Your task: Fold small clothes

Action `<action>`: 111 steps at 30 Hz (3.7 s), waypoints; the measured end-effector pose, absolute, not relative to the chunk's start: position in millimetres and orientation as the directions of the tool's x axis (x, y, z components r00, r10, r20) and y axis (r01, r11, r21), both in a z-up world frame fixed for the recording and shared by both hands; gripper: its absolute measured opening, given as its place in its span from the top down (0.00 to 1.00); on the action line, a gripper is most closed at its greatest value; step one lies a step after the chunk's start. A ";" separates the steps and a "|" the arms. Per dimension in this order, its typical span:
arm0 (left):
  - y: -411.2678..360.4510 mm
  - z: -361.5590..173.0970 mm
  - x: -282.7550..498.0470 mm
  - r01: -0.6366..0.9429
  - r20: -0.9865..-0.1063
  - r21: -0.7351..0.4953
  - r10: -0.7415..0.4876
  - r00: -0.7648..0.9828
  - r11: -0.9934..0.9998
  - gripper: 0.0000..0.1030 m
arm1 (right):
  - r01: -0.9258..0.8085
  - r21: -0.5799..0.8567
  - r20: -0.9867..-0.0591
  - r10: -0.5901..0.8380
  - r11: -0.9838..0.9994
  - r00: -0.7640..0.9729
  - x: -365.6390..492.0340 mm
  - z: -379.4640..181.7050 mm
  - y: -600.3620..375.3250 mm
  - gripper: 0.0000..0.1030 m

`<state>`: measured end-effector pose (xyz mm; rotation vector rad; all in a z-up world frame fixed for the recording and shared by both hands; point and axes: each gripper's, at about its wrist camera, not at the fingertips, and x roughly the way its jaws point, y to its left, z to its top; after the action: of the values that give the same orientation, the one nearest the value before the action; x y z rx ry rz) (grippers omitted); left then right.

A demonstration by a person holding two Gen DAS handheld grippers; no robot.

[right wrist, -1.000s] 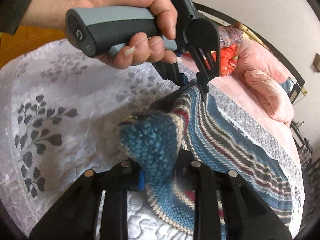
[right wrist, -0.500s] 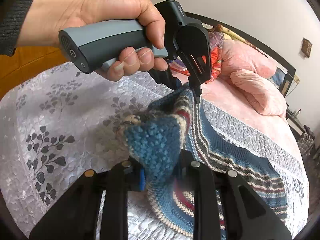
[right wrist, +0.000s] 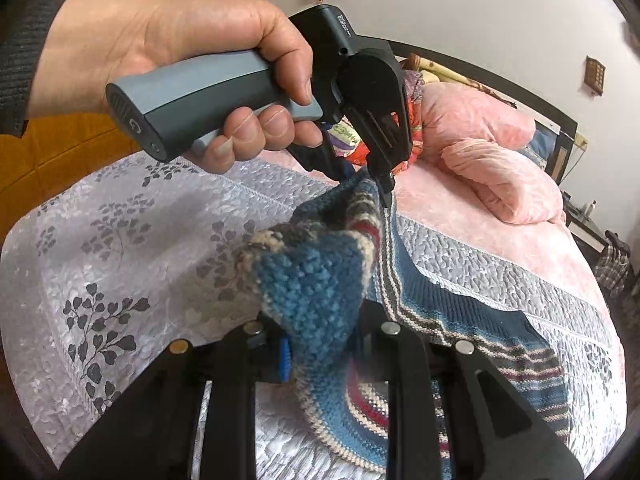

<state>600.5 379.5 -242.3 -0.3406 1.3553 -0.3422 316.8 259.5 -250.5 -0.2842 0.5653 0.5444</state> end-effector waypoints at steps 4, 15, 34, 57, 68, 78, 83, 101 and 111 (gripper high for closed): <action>370.5 -235.3 601.7 0.053 -0.889 -0.418 -0.421 0.181 0.907 0.80 | -0.550 -0.092 -0.567 0.411 0.830 0.714 317.5 -246.1 251.2 0.80; 339.9 -218.4 607.1 0.088 -0.896 -0.394 -0.404 0.184 0.915 0.80 | -0.522 -0.058 -0.546 0.411 0.851 0.730 321.1 -233.8 224.7 0.80; 286.2 -195.1 613.8 0.140 -0.908 -0.354 -0.376 0.188 0.925 0.80 | -0.474 -0.004 -0.525 0.402 0.881 0.751 324.4 -222.1 188.8 0.80; 177.2 -189.5 626.4 0.230 -0.925 -0.302 -0.343 0.164 0.925 0.80 | -0.361 0.064 -0.517 0.340 0.930 0.785 333.0 -218.8 107.2 0.81; 128.5 -205.6 632.1 0.257 -0.935 -0.283 -0.325 0.139 0.924 0.80 | -0.310 0.096 -0.531 0.312 0.946 0.788 336.8 -231.5 70.4 0.81; 90.5 -228.8 636.6 0.279 -0.943 -0.272 -0.312 0.114 0.921 0.80 | -0.269 0.114 -0.553 0.286 0.956 0.783 341.3 -247.0 39.7 0.81; 71.1 -242.0 639.1 0.286 -0.948 -0.260 -0.300 0.104 0.922 0.80 | -0.248 0.121 -0.566 0.272 0.961 0.779 344.6 -257.3 24.1 0.81; 10.5 -292.9 631.6 0.282 -0.970 -0.139 -0.187 0.153 0.949 0.80 | -0.200 0.143 -0.630 0.245 0.969 0.737 343.4 -313.7 -31.2 0.84; -3.5 -311.3 632.5 0.249 -0.946 -0.149 -0.212 0.247 0.957 0.49 | -0.189 0.415 -0.657 0.437 0.890 0.615 363.4 -359.8 -75.3 0.76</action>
<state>632.5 -3.5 -311.3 0.0339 1.2838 -0.3144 363.4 -75.3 -359.8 0.3211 0.8357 0.3675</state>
